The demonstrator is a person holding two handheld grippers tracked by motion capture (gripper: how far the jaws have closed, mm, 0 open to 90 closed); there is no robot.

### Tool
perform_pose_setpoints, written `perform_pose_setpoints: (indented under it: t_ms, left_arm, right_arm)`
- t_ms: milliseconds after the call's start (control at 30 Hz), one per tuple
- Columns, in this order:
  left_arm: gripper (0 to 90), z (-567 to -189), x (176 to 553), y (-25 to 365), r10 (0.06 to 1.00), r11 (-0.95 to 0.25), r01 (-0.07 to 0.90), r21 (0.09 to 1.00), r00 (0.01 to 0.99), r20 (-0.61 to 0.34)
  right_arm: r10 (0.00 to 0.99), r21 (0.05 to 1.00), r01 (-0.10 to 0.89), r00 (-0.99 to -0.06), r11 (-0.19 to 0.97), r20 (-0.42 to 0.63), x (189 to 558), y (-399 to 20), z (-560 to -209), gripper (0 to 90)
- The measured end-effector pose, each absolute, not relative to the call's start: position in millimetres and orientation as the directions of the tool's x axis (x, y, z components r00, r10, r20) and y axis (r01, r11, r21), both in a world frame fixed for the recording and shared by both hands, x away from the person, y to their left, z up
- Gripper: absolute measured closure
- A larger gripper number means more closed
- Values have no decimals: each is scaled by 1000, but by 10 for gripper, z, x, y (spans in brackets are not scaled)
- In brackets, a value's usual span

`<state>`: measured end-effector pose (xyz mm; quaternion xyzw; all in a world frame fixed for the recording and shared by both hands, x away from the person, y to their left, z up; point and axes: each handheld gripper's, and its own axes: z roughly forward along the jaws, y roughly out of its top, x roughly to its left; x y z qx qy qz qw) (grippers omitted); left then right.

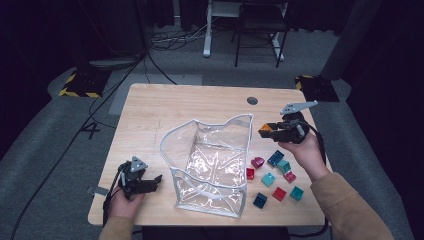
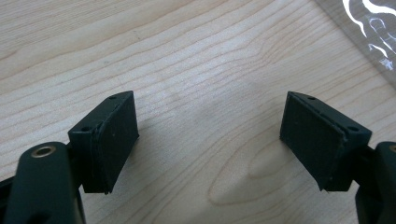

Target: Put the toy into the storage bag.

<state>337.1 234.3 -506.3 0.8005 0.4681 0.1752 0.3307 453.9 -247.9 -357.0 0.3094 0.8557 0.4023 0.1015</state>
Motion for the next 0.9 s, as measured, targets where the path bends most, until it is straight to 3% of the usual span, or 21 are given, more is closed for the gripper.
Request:
perform_pose_setpoints:
  t_ms: [900]
  left_arm:
    - [195,-5066,3368,2341,866,-340,632,696,499,-29]
  right_arm:
    - [494,826,300,-869,477,31,3969,-2311,-2903,592]
